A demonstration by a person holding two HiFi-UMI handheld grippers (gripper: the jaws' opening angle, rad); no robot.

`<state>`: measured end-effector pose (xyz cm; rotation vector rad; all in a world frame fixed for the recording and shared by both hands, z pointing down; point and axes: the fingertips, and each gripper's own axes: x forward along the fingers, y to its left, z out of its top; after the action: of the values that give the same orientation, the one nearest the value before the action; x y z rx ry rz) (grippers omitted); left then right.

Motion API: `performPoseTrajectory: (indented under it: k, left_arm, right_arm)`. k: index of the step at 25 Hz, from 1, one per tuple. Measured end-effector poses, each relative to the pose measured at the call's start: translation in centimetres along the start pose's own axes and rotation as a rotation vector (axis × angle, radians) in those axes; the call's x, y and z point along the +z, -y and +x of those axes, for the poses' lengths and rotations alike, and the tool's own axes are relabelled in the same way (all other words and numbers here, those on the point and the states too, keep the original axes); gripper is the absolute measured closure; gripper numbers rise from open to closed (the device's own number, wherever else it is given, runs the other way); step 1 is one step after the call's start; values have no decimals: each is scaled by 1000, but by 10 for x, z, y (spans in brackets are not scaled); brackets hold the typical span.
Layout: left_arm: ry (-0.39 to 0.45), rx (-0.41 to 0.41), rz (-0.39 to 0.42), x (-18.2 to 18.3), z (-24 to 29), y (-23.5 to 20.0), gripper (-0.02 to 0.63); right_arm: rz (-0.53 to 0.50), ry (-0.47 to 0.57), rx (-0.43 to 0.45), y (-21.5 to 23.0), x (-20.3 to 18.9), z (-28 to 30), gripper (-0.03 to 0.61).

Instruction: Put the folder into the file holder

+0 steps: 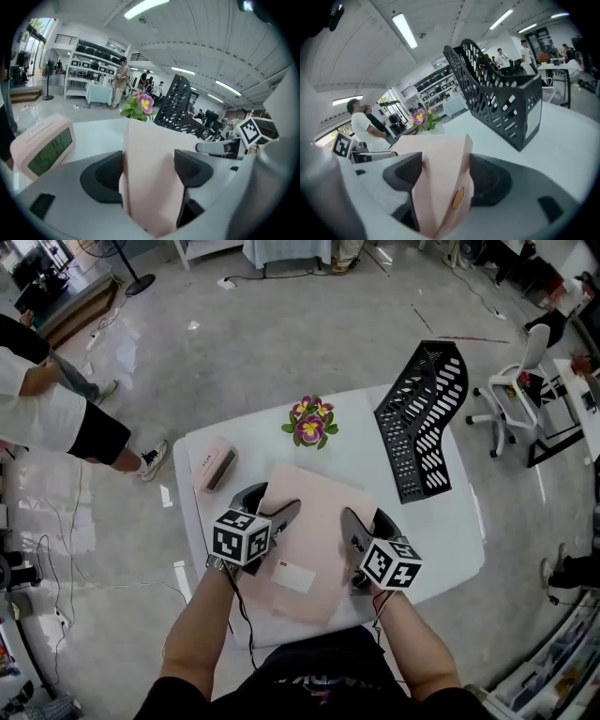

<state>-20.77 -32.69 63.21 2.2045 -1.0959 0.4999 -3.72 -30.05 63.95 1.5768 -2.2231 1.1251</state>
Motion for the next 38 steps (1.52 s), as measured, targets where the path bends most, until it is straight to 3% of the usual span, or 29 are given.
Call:
performPoseTrajectory:
  k: [7, 17, 28, 38]
  left_arm:
    - [180, 46, 62, 45, -47, 17, 267]
    - [338, 101, 114, 65, -123, 44, 267]
    - [468, 147, 204, 41, -195, 85, 267]
    - [513, 186, 258, 11, -234, 113, 267]
  right_arm:
    - [-166, 148, 58, -41, 49, -29, 261]
    - [-432, 343, 112, -107, 78, -90, 261]
    - [-571, 471, 150, -147, 56, -164, 261]
    - [-634, 499, 204, -162, 25, -212, 261]
